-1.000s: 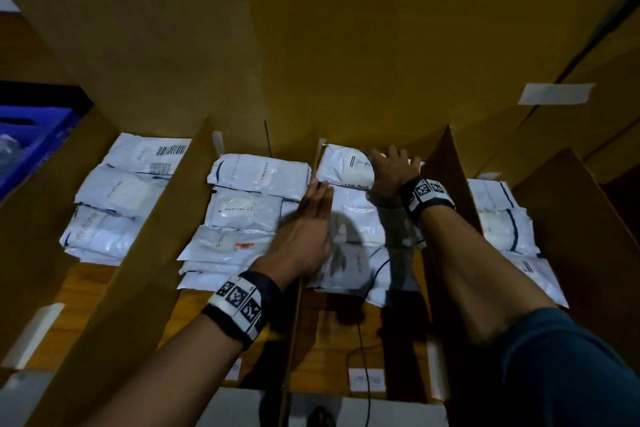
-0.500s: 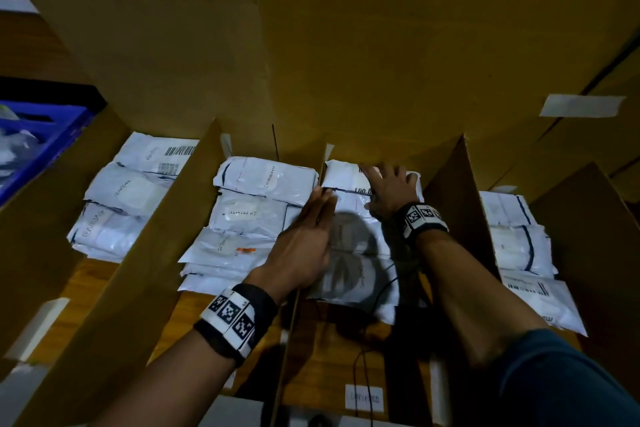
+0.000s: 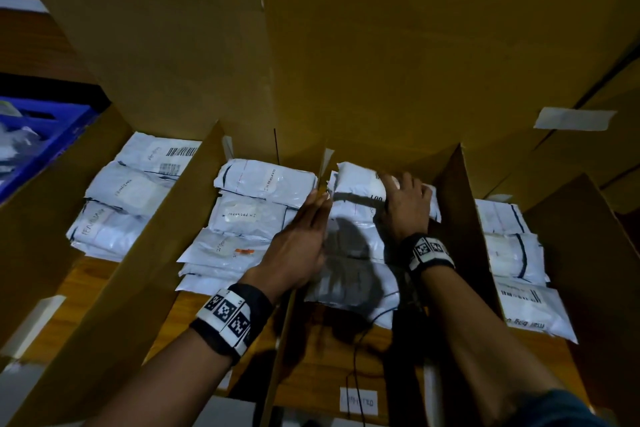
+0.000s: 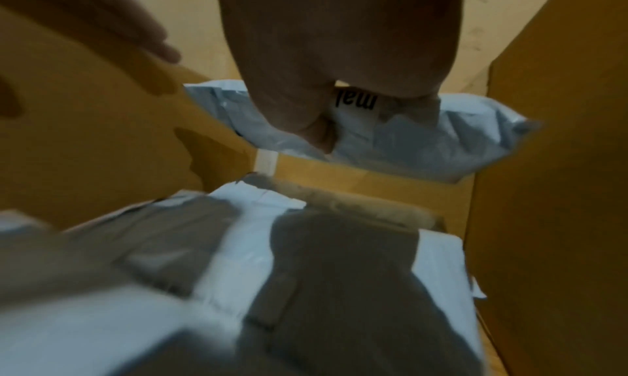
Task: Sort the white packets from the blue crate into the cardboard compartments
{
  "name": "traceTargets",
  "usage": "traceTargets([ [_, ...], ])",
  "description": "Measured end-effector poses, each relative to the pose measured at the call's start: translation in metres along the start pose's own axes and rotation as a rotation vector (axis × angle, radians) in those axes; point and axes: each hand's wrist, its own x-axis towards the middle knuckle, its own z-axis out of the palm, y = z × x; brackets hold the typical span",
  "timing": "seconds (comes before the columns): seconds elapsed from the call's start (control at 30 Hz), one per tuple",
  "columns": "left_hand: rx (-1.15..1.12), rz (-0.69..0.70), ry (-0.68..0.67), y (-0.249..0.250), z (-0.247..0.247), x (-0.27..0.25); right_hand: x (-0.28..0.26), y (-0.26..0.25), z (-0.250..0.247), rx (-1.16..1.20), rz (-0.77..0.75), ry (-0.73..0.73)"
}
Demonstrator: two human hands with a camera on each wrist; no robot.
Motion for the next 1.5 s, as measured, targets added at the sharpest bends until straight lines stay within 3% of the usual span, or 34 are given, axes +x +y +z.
traceTargets([
  [0.13, 0.026, -0.002, 0.002, -0.001, 0.002, 0.001, -0.013, -0.01, 0.014, -0.084, -0.066, -0.121],
  [0.37, 0.031, 0.009, -0.019, 0.006, -0.005, -0.001, 0.015, -0.006, 0.025, -0.205, -0.109, -0.336],
  [0.87, 0.012, 0.014, -0.048, 0.005, -0.009, -0.001, 0.037, -0.013, 0.037, -0.23, 0.094, -0.32],
  [1.13, 0.026, 0.004, -0.063, 0.006, -0.008, 0.0, 0.037, -0.002, 0.046, 0.029, 0.033, -0.51],
  [1.3, 0.036, 0.0, -0.059, 0.007, -0.008, -0.001, 0.041, 0.002, 0.044, -0.032, -0.035, -0.582],
  [1.5, 0.045, -0.008, -0.069, 0.004, -0.009, 0.0, 0.04, -0.003, 0.043, -0.147, -0.137, -0.446],
])
